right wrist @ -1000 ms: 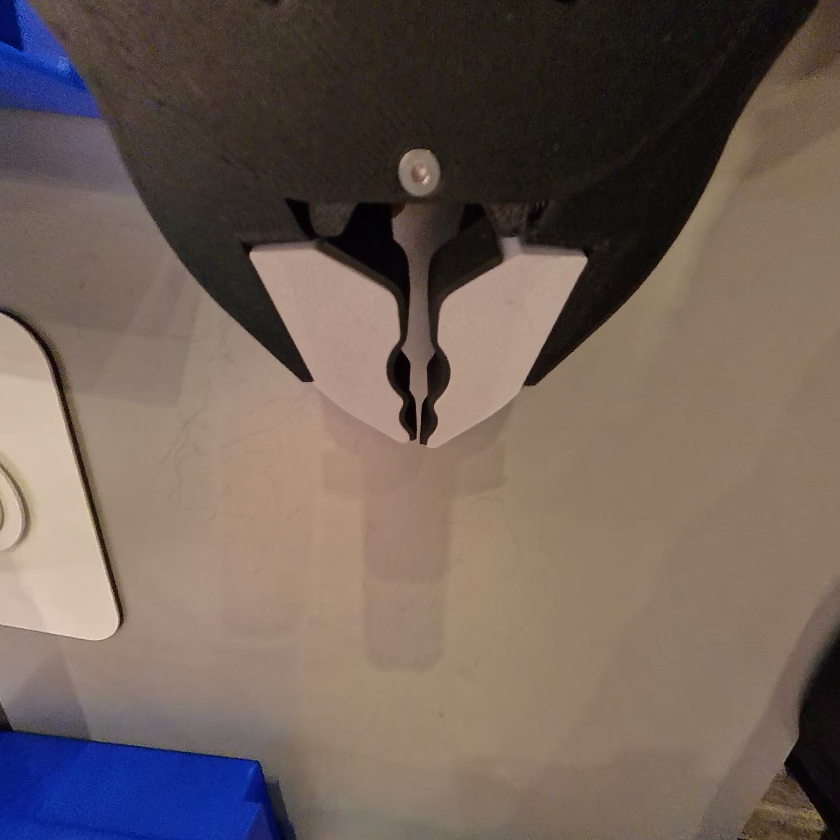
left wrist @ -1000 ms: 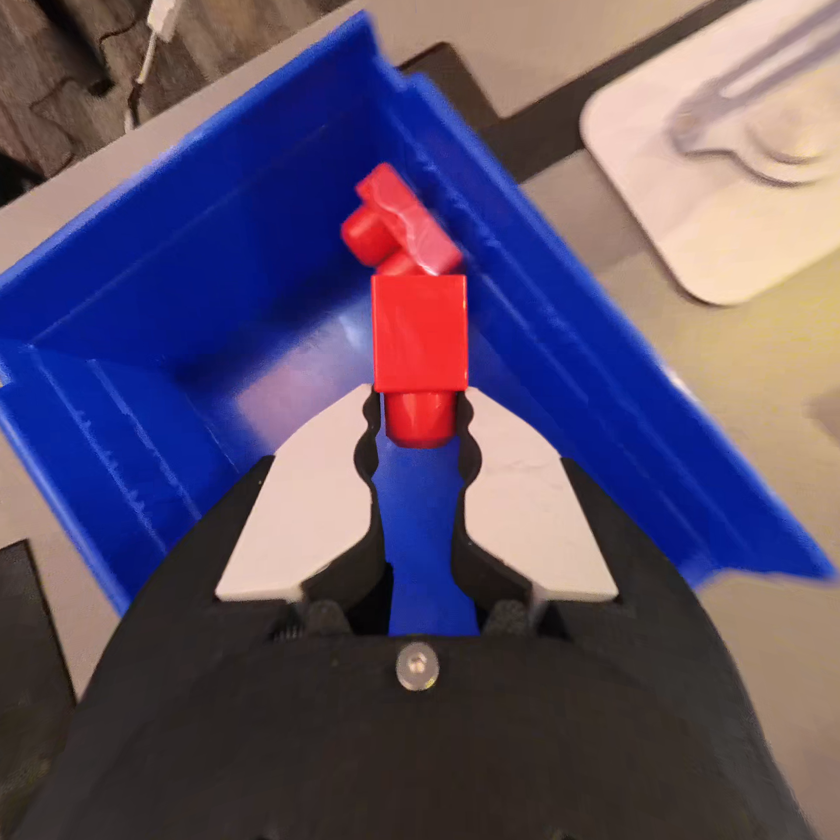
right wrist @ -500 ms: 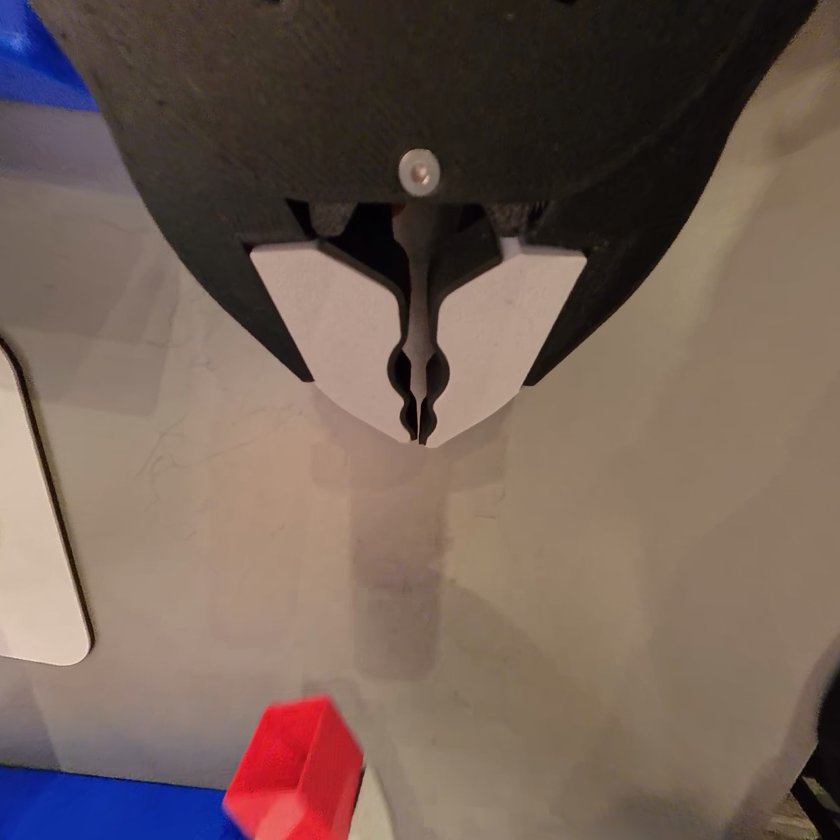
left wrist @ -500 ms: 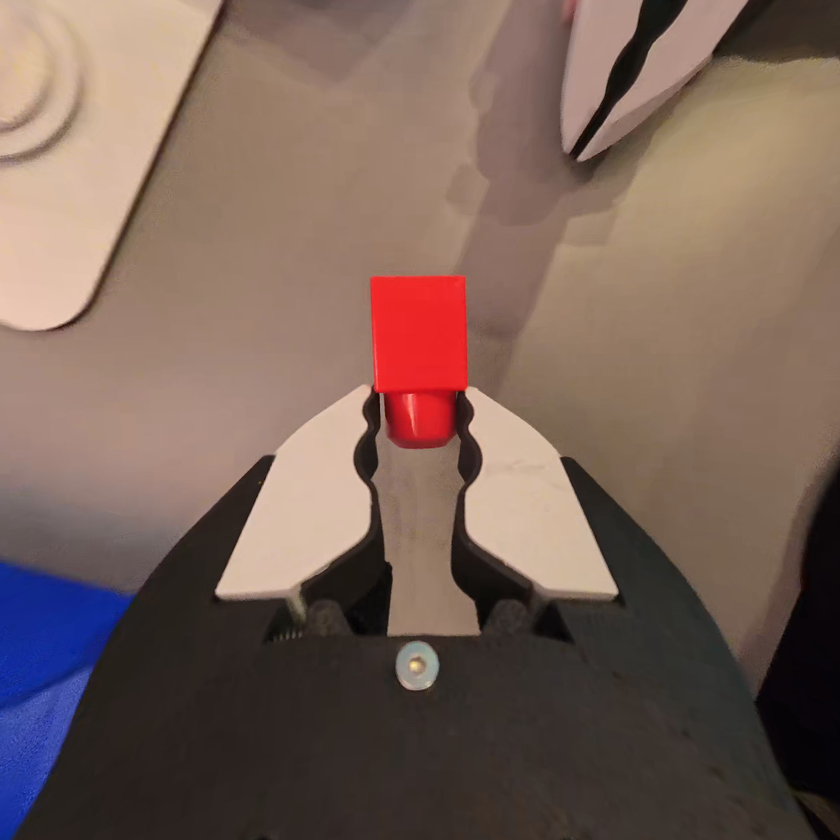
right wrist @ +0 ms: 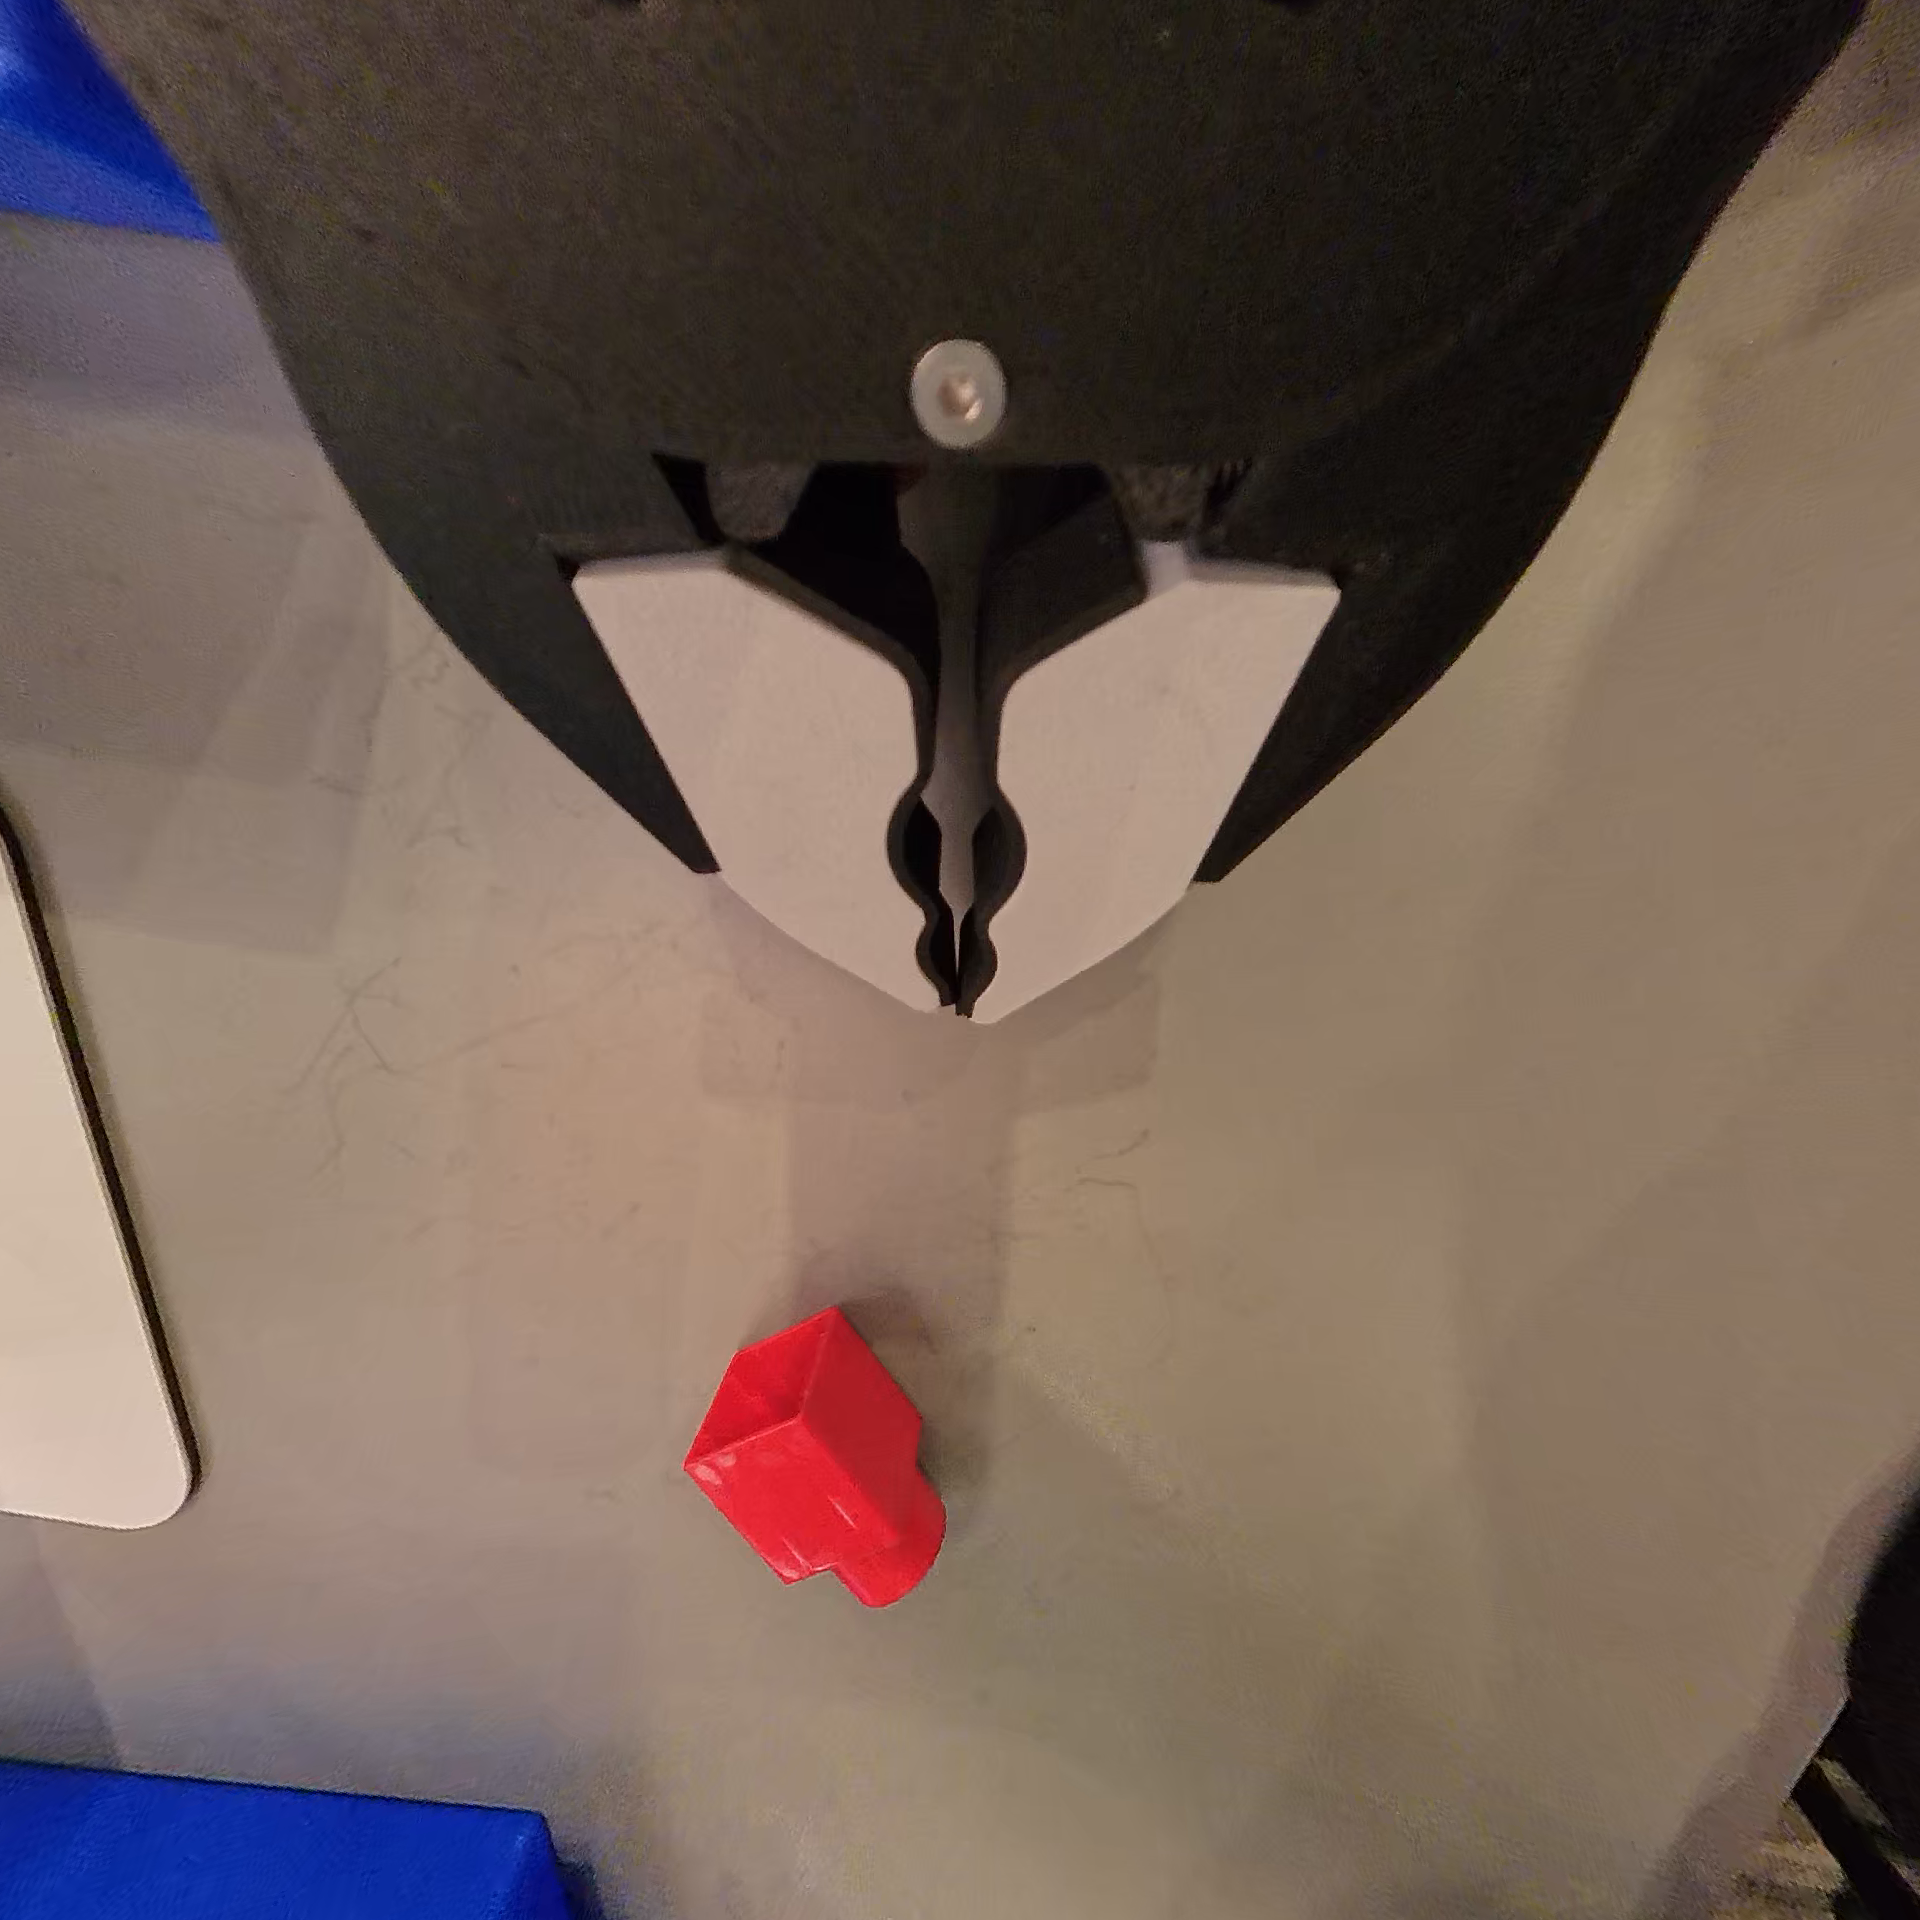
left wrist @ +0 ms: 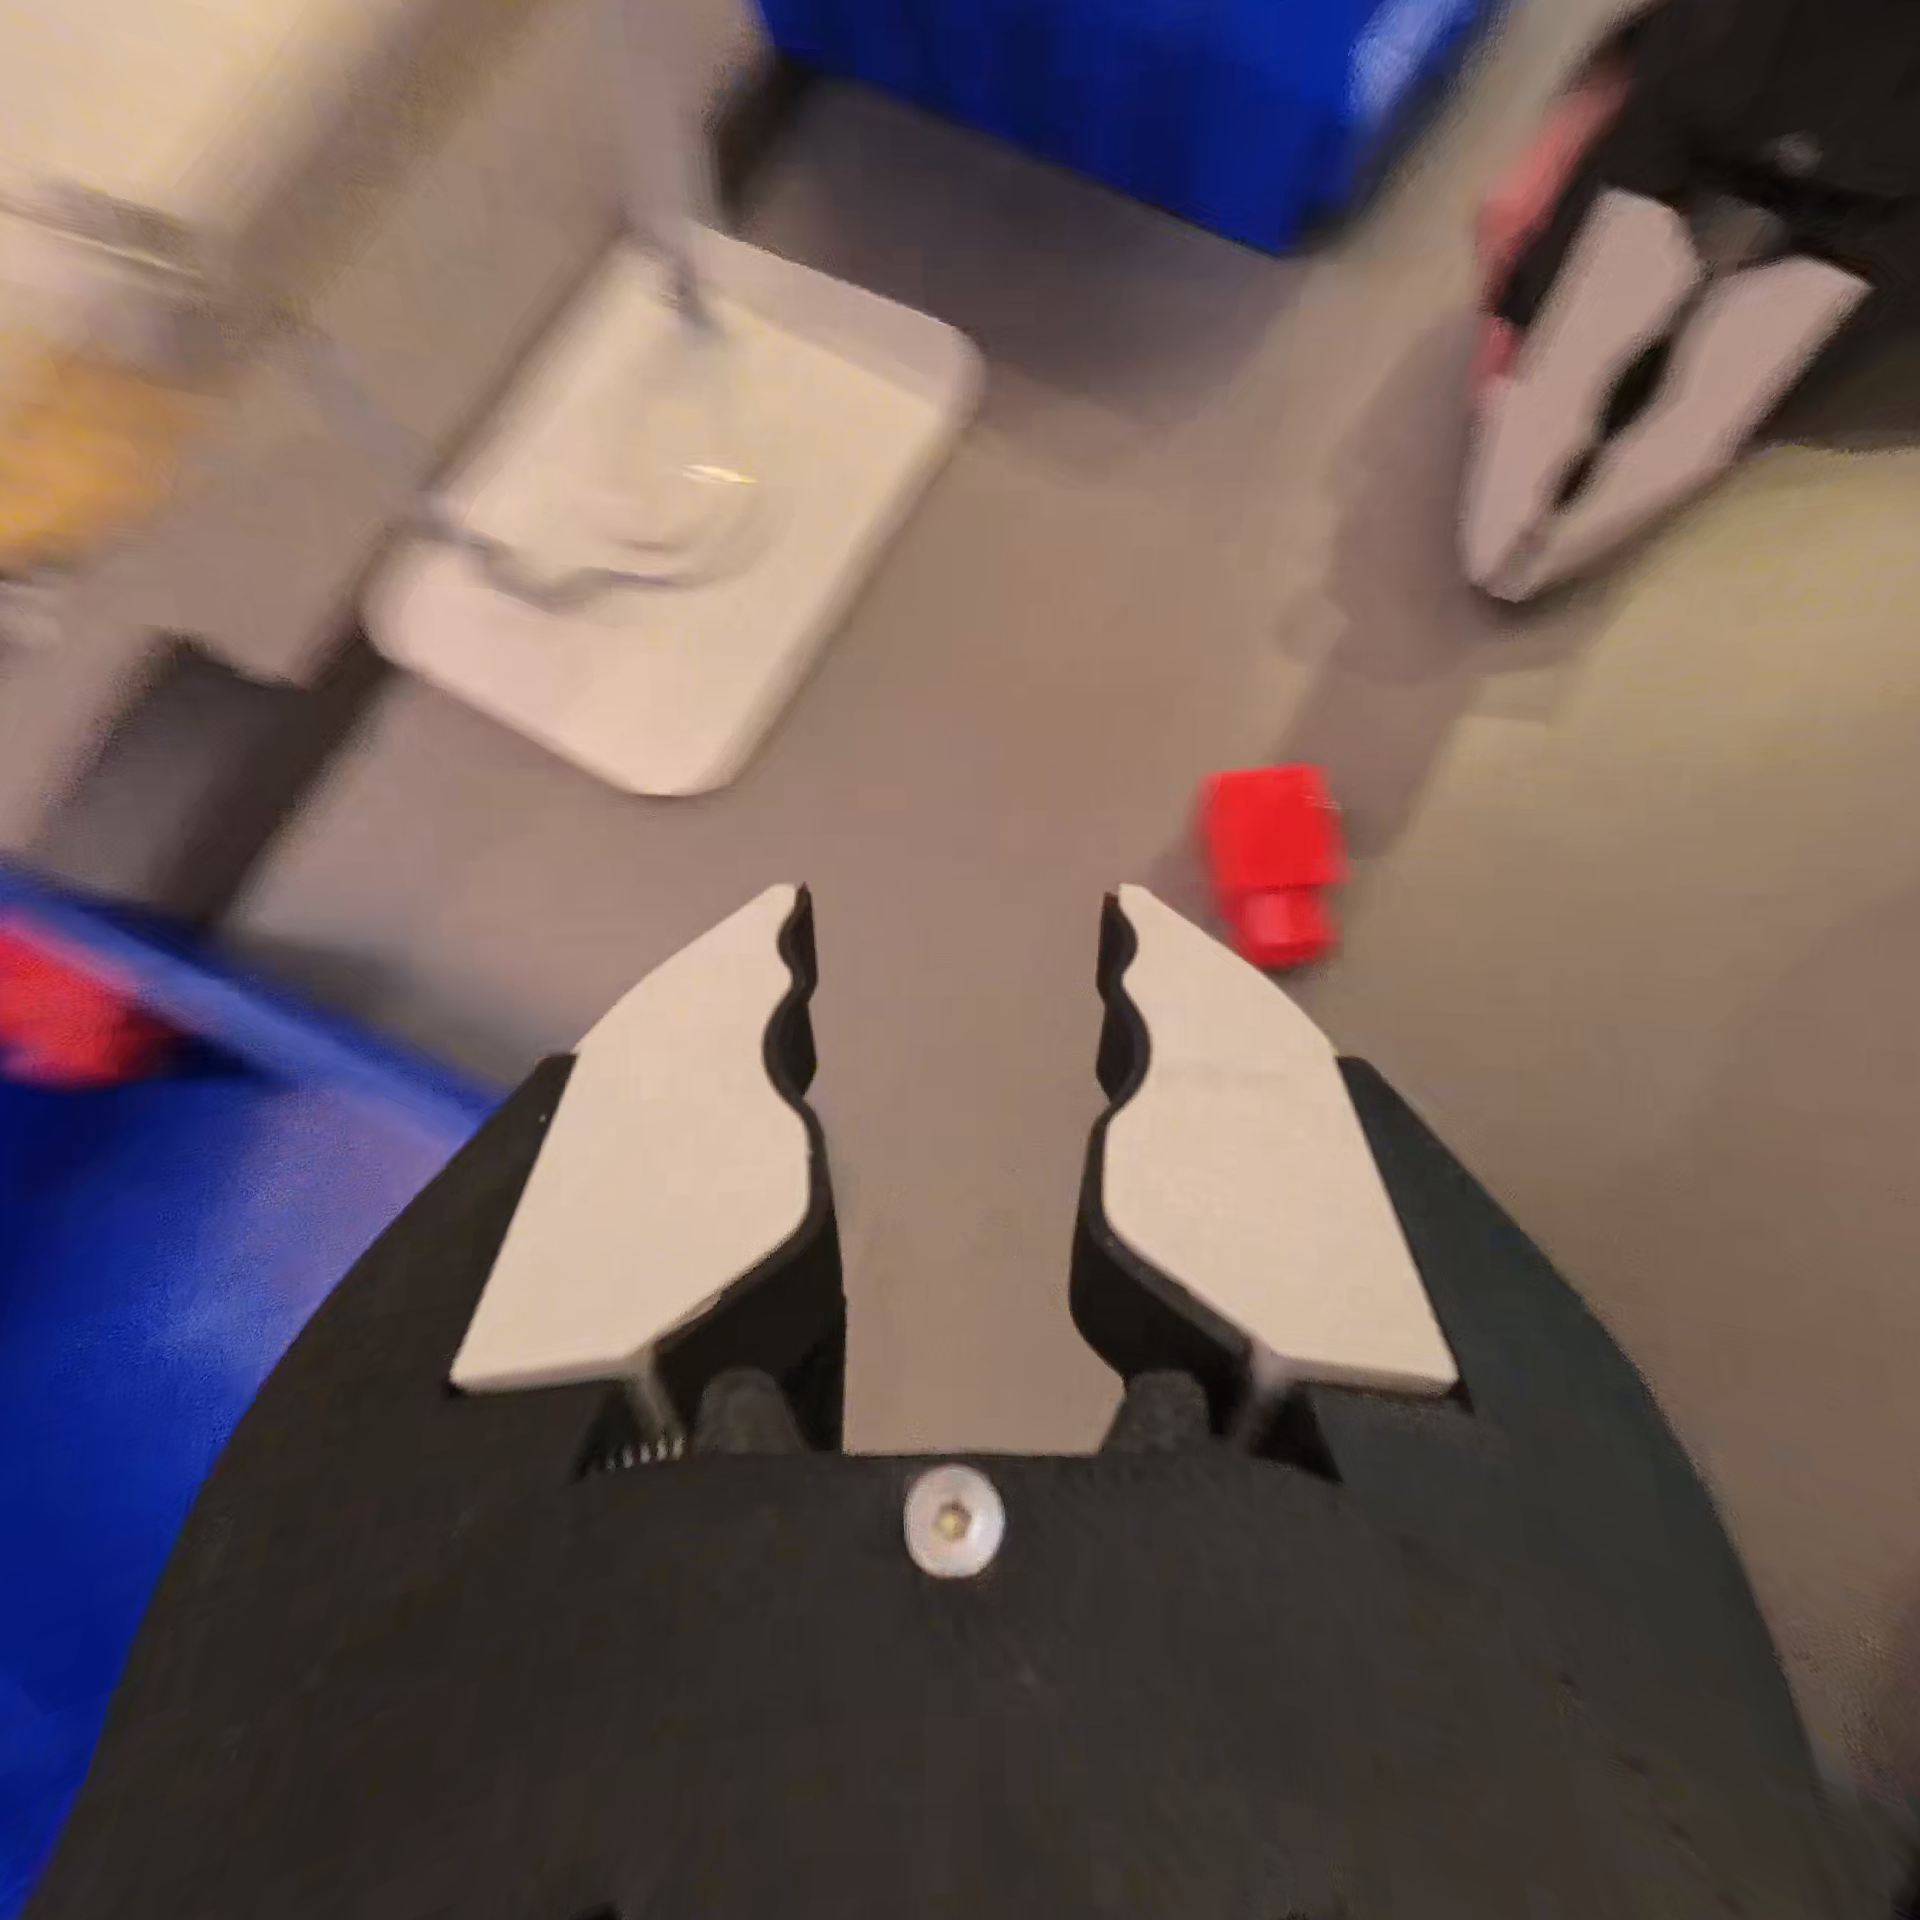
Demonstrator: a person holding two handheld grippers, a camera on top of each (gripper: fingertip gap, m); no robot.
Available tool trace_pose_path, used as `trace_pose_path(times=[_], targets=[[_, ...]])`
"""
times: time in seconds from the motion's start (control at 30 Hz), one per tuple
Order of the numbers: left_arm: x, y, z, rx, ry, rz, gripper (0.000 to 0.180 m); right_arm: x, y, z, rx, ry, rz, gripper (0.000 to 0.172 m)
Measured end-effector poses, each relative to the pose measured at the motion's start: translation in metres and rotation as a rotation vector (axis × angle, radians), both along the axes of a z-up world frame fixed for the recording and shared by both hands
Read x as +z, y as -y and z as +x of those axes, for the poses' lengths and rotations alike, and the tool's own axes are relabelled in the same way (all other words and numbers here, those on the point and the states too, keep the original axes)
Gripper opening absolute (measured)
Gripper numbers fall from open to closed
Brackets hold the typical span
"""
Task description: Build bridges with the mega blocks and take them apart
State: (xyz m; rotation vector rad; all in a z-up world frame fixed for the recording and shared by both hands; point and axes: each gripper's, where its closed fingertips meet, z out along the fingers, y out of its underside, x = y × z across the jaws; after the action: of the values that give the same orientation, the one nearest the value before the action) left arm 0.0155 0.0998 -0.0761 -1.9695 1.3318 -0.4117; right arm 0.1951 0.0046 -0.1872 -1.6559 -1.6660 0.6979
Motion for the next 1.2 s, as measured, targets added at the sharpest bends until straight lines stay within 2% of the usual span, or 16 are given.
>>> trace_pose_path(times=[0.07,0.17,0.27,0.33,0.4,0.53,0.73,0.87,0.97,1.1,1.2], targets=[[0.032,-0.051,-0.043,0.090,-0.033,0.177,0.059,0.000,0.000,0.000,0.003,0.000,-0.005,0.000],[0.034,-0.125,-0.096,0.164,-0.158,0.275,0.070,0.000,0.001,0.000,0.005,0.000,-0.006,0.000],[0.014,-0.187,-0.131,0.174,-0.319,0.401,0.082,0.000,0.000,0.000,0.002,-0.003,-0.008,0.000],[-0.005,-0.209,-0.134,0.125,-0.377,0.437,0.091,0.000,0.000,0.000,0.000,0.000,-0.010,0.000],[-0.025,-0.228,-0.137,0.108,-0.499,0.478,0.102,0.000,0.000,0.000,0.001,0.001,-0.014,0.000],[-0.060,-0.245,-0.129,0.040,-0.583,0.436,0.102,0.001,0.001,0.000,0.006,-0.004,-0.020,0.000],[-0.090,-0.262,-0.125,-0.032,-0.604,0.365,0.091,0.000,0.002,0.000,0.018,0.001,-0.015,0.000],[-0.089,-0.269,-0.117,-0.041,-0.588,0.417,0.065,0.000,0.002,0.000,0.018,-0.001,-0.017,0.000],[-0.088,-0.269,-0.116,-0.018,-0.558,0.412,0.060,0.000,0.002,0.000,0.018,-0.002,-0.018,0.000],[-0.074,-0.263,-0.122,0.022,-0.513,0.423,0.042,0.000,0.002,0.000,0.019,-0.002,-0.017,0.000],[-0.070,-0.257,-0.133,0.054,-0.521,0.420,0.040,0.000,0.003,0.000,0.021,0.002,-0.017,0.000]])
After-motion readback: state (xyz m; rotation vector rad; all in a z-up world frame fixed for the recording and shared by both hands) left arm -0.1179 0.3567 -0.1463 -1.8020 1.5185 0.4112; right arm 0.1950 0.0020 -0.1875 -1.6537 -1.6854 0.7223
